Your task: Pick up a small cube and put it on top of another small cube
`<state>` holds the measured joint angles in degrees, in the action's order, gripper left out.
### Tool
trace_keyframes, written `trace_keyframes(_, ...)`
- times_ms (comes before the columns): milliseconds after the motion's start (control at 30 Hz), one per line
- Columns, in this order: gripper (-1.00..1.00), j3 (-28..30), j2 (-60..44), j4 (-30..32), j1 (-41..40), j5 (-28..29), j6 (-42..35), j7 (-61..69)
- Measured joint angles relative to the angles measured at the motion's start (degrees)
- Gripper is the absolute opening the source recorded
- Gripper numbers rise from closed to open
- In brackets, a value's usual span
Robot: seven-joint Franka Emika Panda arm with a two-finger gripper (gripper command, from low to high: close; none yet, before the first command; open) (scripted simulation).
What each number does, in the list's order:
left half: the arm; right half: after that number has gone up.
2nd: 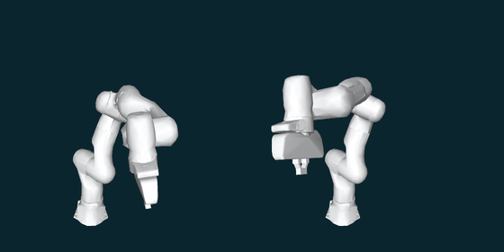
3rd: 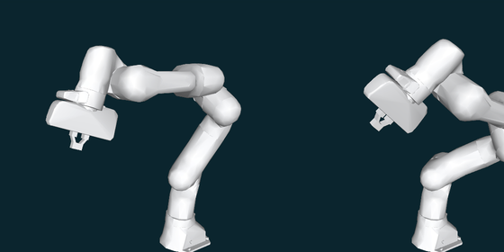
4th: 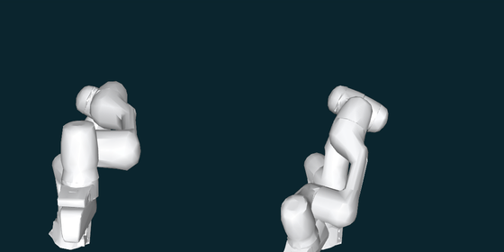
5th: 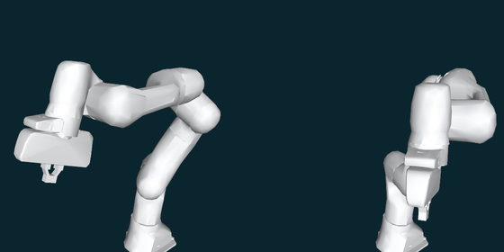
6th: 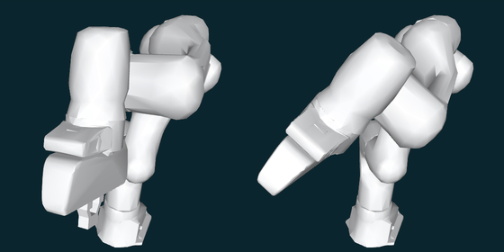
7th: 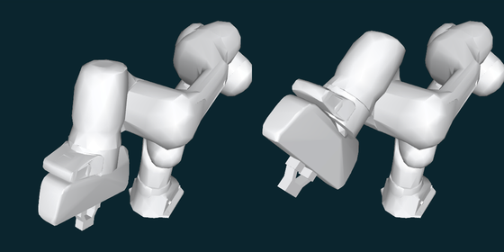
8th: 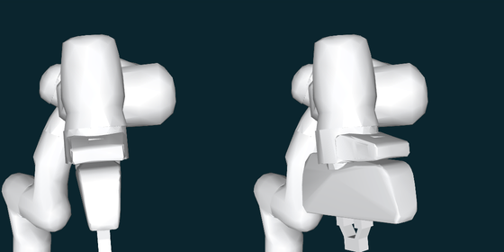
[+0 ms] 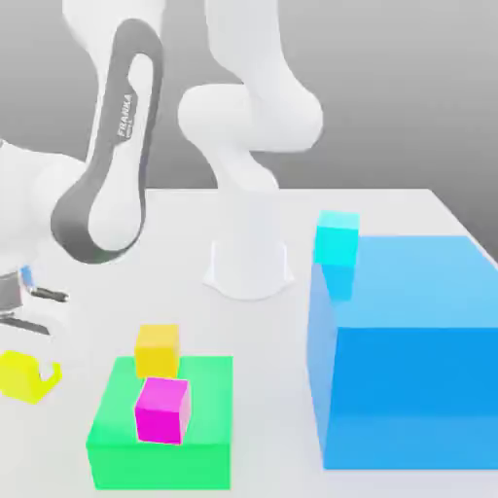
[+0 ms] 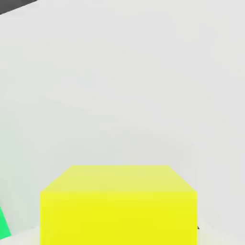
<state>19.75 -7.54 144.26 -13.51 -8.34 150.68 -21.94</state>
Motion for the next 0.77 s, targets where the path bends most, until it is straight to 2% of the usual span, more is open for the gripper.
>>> trace_keyframes(267,-1.00,-3.68,16.52,7.17,3.77,8.64,-8.58,-5.00)
trace_keyframes(467,-1.00,-8.40,28.14,12.58,4.51,13.14,-14.35,-7.29)
trace_keyframes(633,-1.00,-8.48,21.89,15.65,5.02,12.87,-5.02,-6.81)
trace_keyframes(667,1.00,-8.40,20.59,16.05,5.07,12.79,-3.32,-6.71)
trace_keyframes(767,1.00,-8.40,20.59,16.05,5.07,12.79,-3.32,-6.71)
